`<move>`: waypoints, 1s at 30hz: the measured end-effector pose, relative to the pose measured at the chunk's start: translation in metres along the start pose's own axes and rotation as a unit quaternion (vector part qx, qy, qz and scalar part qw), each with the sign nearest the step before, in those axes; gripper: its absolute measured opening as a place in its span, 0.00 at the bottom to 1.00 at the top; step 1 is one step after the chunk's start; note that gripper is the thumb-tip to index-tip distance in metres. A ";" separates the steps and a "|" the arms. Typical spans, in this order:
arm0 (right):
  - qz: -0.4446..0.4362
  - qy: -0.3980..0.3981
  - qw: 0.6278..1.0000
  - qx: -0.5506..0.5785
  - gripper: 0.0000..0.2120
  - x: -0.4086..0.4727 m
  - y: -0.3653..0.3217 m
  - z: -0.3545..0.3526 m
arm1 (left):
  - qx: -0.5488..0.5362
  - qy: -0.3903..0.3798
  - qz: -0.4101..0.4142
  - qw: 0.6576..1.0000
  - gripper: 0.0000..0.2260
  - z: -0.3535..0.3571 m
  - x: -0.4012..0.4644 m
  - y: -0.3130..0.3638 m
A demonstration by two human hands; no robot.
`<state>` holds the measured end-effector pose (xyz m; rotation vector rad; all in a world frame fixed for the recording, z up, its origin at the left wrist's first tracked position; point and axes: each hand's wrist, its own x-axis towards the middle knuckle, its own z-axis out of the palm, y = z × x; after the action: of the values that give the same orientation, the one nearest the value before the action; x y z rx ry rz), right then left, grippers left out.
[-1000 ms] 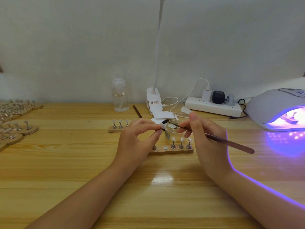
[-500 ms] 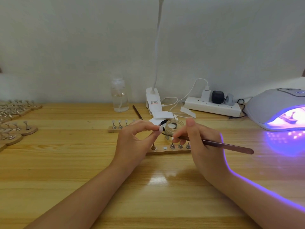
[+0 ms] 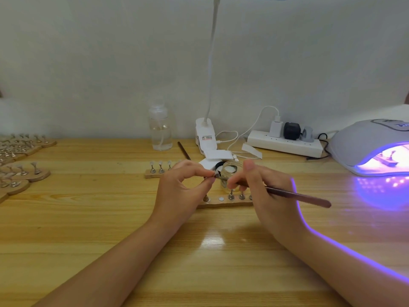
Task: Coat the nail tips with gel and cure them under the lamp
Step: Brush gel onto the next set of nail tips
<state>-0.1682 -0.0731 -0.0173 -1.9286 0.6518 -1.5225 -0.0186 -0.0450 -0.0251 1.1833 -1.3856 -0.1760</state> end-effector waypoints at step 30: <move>-0.046 -0.021 0.995 -0.092 0.04 0.000 -0.002 -0.005 | -0.020 0.004 -0.048 0.999 0.11 -0.002 0.000 0.003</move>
<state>-0.1730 -0.0728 -0.0152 -2.1489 0.7144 -1.5187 -0.0188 -0.0429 -0.0227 1.2163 -1.3120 -0.2659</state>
